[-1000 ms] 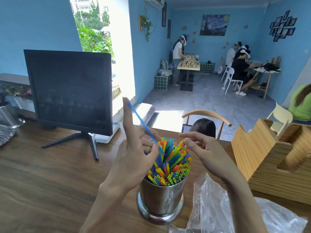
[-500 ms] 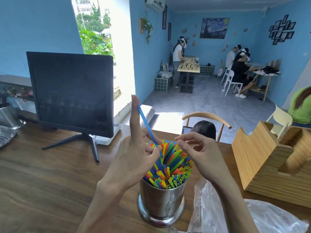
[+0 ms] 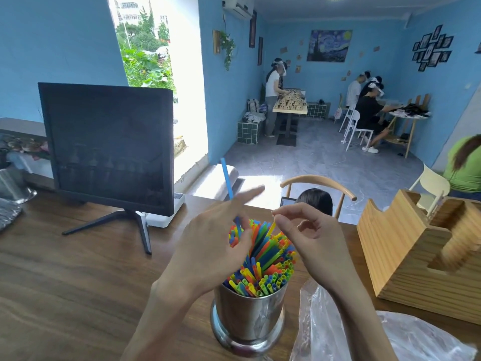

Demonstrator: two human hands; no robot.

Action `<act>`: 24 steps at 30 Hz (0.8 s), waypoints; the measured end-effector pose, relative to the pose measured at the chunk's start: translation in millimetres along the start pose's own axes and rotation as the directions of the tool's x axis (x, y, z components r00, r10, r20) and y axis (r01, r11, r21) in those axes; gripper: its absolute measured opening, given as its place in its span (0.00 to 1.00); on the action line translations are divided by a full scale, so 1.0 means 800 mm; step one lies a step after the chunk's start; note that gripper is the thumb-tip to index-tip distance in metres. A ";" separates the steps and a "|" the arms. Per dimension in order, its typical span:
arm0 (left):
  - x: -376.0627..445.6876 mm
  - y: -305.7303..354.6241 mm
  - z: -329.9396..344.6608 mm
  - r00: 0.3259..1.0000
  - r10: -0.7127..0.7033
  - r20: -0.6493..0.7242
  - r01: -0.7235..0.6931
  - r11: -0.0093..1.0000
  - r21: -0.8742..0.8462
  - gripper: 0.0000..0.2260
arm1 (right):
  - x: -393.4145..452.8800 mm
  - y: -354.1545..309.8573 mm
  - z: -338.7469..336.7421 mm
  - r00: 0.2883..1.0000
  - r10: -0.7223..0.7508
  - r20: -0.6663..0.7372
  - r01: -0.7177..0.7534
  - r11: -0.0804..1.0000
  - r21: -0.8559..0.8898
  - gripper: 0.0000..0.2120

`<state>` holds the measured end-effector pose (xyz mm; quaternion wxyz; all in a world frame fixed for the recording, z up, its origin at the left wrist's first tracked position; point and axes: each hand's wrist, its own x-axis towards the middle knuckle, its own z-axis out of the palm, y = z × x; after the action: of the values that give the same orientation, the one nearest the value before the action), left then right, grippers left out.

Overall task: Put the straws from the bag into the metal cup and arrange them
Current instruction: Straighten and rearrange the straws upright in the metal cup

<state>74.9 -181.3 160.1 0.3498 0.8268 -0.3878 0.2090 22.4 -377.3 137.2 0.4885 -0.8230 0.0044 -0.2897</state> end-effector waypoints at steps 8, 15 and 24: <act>0.002 0.008 0.010 0.998 -0.050 0.047 0.056 0.987 -0.149 0.48 | -0.007 -0.021 -0.008 0.991 -0.102 -0.090 0.111 0.988 0.108 0.07; 0.001 -0.003 0.021 0.996 -0.066 0.053 0.064 0.997 0.047 0.13 | -0.008 -0.024 -0.010 0.990 -0.099 -0.103 0.111 0.986 0.127 0.07; 0.000 -0.003 0.024 0.977 -0.084 0.194 0.103 0.991 -0.090 0.16 | -0.014 -0.036 -0.008 0.938 -0.186 -0.292 0.260 0.935 0.240 0.04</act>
<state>78.3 -194.9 146.3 0.3616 0.8417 -0.3901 0.0928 2.3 -364.0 156.9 0.5566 -0.6961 -0.0649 -0.4488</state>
